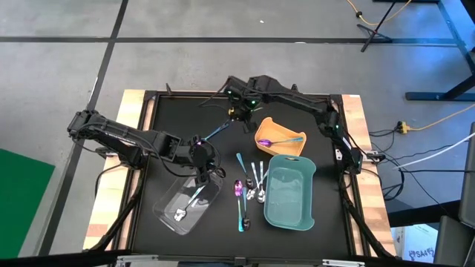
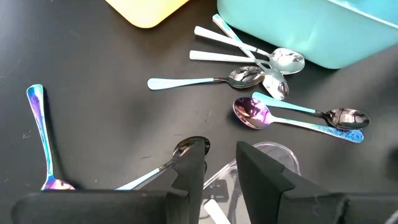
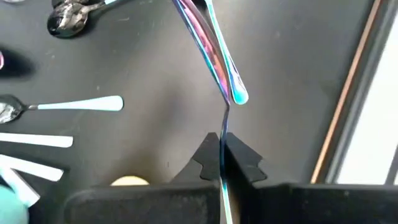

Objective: Sort silverware by color (type)
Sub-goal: Put the violet spoon into the yellow bin

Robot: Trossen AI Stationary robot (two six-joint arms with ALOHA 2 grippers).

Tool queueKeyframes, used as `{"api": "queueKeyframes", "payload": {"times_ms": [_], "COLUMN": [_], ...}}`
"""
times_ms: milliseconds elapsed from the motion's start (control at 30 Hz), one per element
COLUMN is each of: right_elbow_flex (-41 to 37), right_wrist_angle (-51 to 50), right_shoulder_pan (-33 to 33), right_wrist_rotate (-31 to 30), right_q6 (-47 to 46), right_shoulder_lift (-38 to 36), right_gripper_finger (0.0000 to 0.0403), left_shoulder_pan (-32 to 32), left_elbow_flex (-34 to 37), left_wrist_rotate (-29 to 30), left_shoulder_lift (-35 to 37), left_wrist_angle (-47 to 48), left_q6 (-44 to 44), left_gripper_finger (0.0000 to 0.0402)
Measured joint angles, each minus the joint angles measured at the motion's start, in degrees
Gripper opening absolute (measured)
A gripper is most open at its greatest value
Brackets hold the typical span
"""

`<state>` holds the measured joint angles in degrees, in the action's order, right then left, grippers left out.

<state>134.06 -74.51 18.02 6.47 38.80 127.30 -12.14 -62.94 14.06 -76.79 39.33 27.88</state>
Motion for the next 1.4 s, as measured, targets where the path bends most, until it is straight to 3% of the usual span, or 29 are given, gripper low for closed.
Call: {"api": "queueKeyframes", "payload": {"times_ms": [600,967,1167,1400], "right_elbow_flex": [0.00,-0.64,-10.04,-30.58], "right_wrist_angle": [-10.97,-15.40,-15.56,-6.21], "right_shoulder_pan": [-0.07,-1.52,-3.23,-4.17], "right_wrist_rotate": [0.62,1.04,0.31,0.16], "right_q6": [-8.11,-11.79,-14.83,-19.19], "right_shoulder_lift": [-13.45,-17.50,-23.87,-36.22], "right_gripper_finger": [0.0000,0.0000,0.0000,0.0000], "left_shoulder_pan": [4.96,7.93,8.19,8.17], "left_elbow_flex": [0.00,0.00,0.00,0.00], "left_wrist_rotate": [0.04,0.00,0.00,0.06], "left_shoulder_lift": [0.00,0.00,0.00,0.00], "left_wrist_angle": [-0.02,-0.02,-0.02,-0.02], "left_q6": [-0.54,-4.50,-4.58,-4.58], "left_gripper_finger": [0.0087,0.0087,0.0087,0.0087]}}
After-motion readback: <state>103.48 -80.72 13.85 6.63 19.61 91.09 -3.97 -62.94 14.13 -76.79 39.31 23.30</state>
